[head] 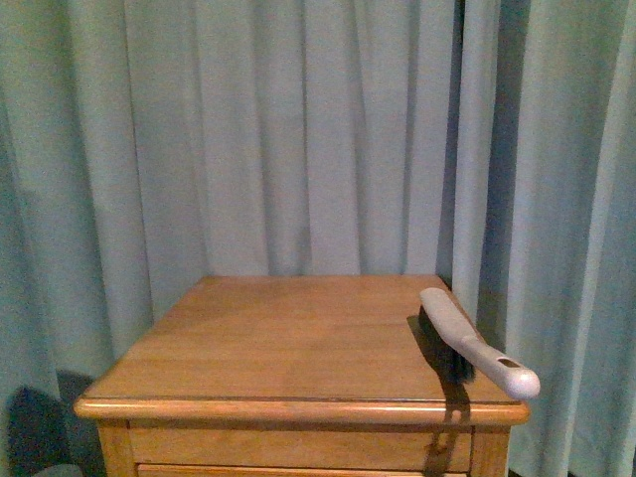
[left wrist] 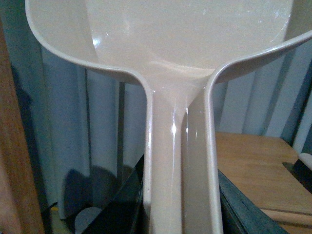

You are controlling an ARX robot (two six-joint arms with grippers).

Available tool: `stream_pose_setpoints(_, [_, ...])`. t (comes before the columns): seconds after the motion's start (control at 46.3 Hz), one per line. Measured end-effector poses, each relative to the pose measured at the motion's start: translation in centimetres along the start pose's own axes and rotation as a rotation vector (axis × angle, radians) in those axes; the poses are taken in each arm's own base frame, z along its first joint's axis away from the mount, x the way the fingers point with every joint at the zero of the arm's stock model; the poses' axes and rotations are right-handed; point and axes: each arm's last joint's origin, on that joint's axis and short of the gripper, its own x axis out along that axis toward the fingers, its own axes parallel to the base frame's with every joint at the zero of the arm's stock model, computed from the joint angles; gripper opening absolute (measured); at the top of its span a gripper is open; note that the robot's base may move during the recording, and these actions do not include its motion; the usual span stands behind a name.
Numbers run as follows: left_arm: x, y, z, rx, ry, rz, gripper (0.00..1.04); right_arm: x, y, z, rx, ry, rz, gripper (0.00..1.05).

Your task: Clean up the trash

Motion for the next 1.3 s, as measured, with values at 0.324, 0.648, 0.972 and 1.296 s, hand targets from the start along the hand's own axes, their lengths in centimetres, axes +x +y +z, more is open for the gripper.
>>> stream_pose_setpoints(0.324, [0.0,0.0,0.0,-0.003,0.000,-0.005,0.27,5.9,4.4,8.2,0.040,0.092,0.172,0.97])
stream_pose_setpoints(0.648, [0.0,0.0,0.0,-0.005,-0.001,-0.005,0.27,15.2,11.2,12.5,0.124,0.344,0.221,0.97])
stream_pose_setpoints(0.972, [0.0,0.0,0.0,-0.005,-0.001,-0.004,0.27,20.2,15.9,10.8,0.126,0.532,0.172,0.97])
stream_pose_setpoints(1.296, [0.0,0.0,0.0,-0.005,-0.001,-0.004,0.27,22.5,17.3,10.4,0.153,0.607,0.154,0.79])
